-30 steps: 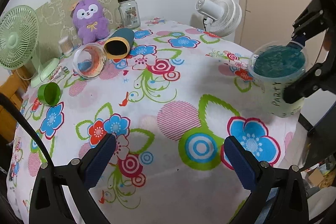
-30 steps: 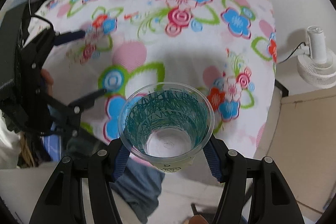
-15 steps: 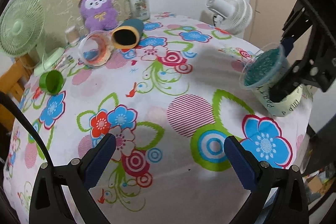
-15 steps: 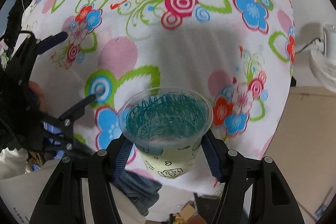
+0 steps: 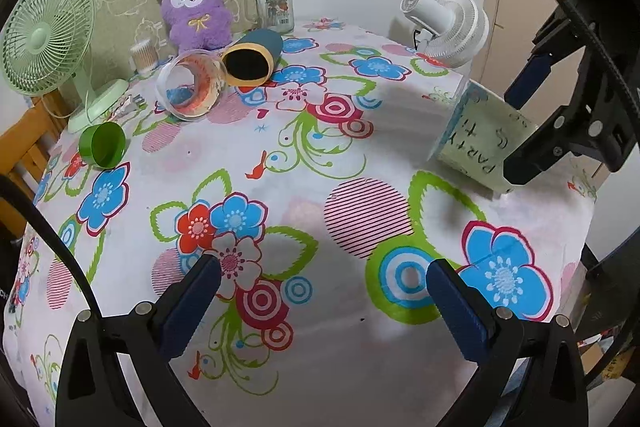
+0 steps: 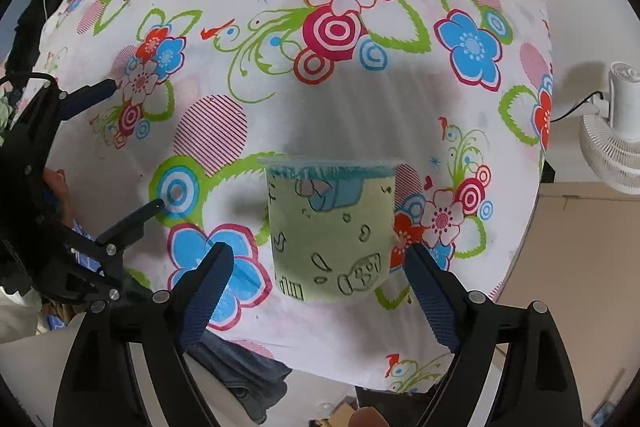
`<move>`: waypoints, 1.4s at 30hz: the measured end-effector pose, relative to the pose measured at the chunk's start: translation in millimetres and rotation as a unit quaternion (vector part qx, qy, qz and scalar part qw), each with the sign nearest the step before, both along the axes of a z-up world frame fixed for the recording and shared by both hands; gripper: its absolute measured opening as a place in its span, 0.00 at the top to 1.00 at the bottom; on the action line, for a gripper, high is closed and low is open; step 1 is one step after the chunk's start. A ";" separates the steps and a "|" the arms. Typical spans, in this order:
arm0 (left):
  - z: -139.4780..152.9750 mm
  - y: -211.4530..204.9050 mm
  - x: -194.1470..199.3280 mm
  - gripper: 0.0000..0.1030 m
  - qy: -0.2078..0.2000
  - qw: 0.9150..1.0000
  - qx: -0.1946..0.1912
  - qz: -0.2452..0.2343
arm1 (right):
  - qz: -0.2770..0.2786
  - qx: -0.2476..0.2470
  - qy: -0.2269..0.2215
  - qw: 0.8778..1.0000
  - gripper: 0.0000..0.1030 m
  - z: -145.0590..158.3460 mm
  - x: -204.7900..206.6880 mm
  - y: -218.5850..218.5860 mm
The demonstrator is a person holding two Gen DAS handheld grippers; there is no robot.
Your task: Flip cup upside down
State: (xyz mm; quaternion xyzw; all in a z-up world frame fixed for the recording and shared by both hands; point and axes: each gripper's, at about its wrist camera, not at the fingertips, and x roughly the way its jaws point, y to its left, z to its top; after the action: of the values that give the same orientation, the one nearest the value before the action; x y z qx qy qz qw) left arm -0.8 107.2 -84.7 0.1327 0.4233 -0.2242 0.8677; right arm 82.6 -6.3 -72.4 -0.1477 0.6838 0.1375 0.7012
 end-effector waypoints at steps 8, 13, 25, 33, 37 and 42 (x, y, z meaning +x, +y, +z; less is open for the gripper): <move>13.4 -0.7 3.7 0.00 0.004 1.000 -0.025 0.016 | -0.037 0.032 -0.024 0.998 0.12 17.2 -10.6 -15.6; 19.3 -0.4 3.1 0.00 -0.004 0.999 -0.030 0.033 | -0.049 0.053 -0.036 0.997 0.12 26.2 -17.5 -20.5; 37.4 -11.3 -2.1 0.00 0.003 0.996 -0.069 0.052 | -0.063 0.106 -0.069 0.990 0.12 40.2 -42.5 -47.9; 49.8 -26.2 -4.1 0.00 0.013 0.992 -0.094 0.087 | -0.082 0.134 -0.127 0.979 0.12 51.4 -65.8 -81.2; 52.6 -37.8 -3.7 0.00 0.024 0.988 -0.108 0.108 | -0.086 0.150 -0.139 0.975 0.12 40.3 -78.0 -99.4; 52.6 -50.0 -0.1 0.00 0.051 0.980 -0.132 0.137 | -0.102 0.177 -0.144 0.968 0.12 22.4 -92.6 -122.6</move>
State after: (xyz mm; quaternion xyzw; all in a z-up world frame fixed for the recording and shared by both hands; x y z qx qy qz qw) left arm -0.9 57.2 -32.1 -0.0541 0.4480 -0.1635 0.8773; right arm -10.0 -128.9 -50.0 0.0311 0.5517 0.1616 0.8176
